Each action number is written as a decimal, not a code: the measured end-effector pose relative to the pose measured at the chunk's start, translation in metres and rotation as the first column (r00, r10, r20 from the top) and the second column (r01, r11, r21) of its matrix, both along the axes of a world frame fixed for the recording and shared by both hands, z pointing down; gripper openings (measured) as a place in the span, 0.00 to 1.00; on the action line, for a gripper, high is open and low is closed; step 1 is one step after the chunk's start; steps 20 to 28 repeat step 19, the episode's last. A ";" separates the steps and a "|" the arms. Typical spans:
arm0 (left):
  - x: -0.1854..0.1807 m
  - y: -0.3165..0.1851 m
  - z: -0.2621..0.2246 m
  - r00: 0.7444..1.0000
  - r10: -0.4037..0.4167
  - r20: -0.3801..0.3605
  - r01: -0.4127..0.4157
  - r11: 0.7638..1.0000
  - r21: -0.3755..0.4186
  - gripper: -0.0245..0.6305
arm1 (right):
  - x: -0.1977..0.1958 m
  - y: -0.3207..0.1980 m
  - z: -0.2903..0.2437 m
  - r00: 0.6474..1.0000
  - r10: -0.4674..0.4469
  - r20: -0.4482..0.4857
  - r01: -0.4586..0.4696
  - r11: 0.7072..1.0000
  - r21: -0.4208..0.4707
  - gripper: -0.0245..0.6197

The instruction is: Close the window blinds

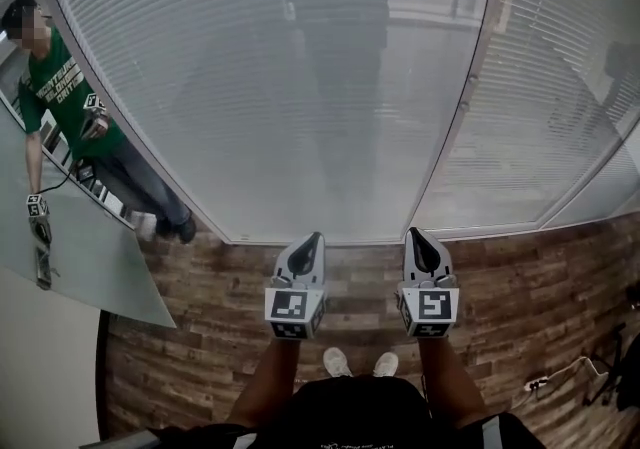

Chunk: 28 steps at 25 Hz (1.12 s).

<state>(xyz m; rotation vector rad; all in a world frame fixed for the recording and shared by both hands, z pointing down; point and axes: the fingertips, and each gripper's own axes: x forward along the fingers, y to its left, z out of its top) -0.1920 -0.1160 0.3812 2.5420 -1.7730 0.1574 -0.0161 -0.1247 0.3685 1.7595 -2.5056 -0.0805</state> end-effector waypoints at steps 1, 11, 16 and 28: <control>0.003 0.002 0.000 1.000 0.003 -0.001 -0.003 1.000 0.001 0.04 | 0.002 0.002 -0.001 1.000 -0.001 0.003 0.001 1.000 0.001 0.04; 0.020 0.010 0.000 1.000 0.018 0.002 -0.018 1.000 0.008 0.04 | 0.010 0.009 -0.001 1.000 -0.022 0.014 0.022 1.000 0.015 0.04; 0.017 0.014 0.014 1.000 0.004 -0.011 -0.004 1.000 0.015 0.04 | 0.005 0.012 0.018 0.999 -0.032 0.031 0.032 0.999 -0.014 0.04; 0.020 0.021 0.008 1.000 0.019 -0.006 -0.019 1.000 0.006 0.04 | 0.003 0.014 0.018 0.996 -0.060 0.061 0.063 0.997 -0.051 0.04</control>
